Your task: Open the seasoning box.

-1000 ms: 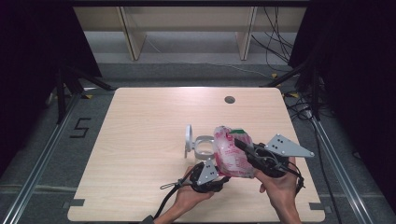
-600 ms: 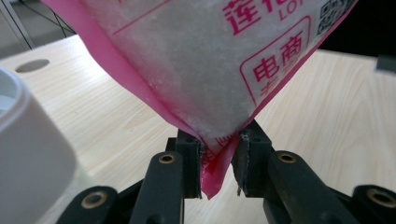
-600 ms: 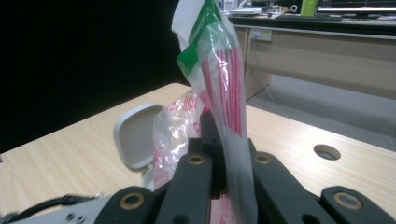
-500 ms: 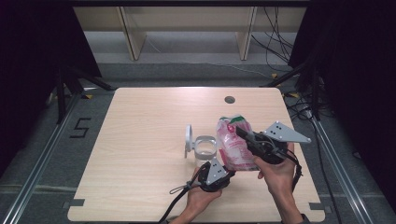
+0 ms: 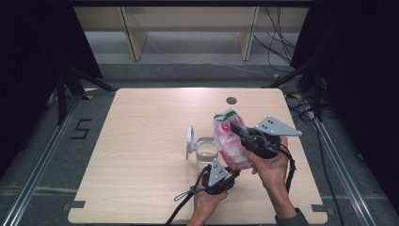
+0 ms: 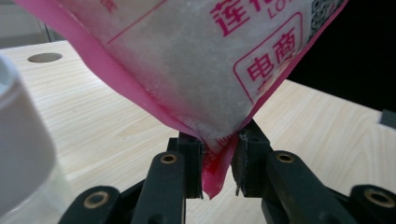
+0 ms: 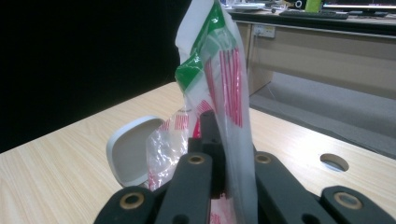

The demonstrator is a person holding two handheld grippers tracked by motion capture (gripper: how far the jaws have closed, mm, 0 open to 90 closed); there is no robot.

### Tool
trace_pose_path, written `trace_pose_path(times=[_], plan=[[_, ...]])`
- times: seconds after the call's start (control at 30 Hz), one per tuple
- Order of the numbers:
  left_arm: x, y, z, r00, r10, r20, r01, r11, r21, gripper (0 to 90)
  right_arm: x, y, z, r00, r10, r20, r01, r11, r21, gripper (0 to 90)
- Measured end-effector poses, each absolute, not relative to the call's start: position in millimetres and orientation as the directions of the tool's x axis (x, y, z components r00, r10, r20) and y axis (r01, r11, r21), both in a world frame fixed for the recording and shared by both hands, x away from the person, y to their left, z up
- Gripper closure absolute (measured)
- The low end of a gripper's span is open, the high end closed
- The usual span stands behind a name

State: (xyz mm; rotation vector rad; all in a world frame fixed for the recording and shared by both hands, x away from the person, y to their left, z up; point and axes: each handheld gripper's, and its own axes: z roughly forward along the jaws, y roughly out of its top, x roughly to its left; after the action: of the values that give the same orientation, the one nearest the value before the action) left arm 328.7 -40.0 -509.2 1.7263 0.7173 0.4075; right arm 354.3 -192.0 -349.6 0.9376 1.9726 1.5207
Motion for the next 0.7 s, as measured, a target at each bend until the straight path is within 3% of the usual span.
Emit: trace_pose_path(times=[0.1, 0.7], plan=[[329.6, -44.4, -509.5, 0.757, 0.643, -0.115, 0.251, -0.123, 0.96, 74.8, 357.6, -191.9, -349.1, -0.653, 0.757, -0.009, 0.184, 0.17, 0.968, 90.0], [333.0, -54.1, -508.0, 0.739, 0.659, -0.138, 0.244, -0.071, 0.967, 75.3, 367.5, -171.2, -347.8, -0.66, 0.748, -0.063, 0.18, 0.24, 0.954, 90.0]])
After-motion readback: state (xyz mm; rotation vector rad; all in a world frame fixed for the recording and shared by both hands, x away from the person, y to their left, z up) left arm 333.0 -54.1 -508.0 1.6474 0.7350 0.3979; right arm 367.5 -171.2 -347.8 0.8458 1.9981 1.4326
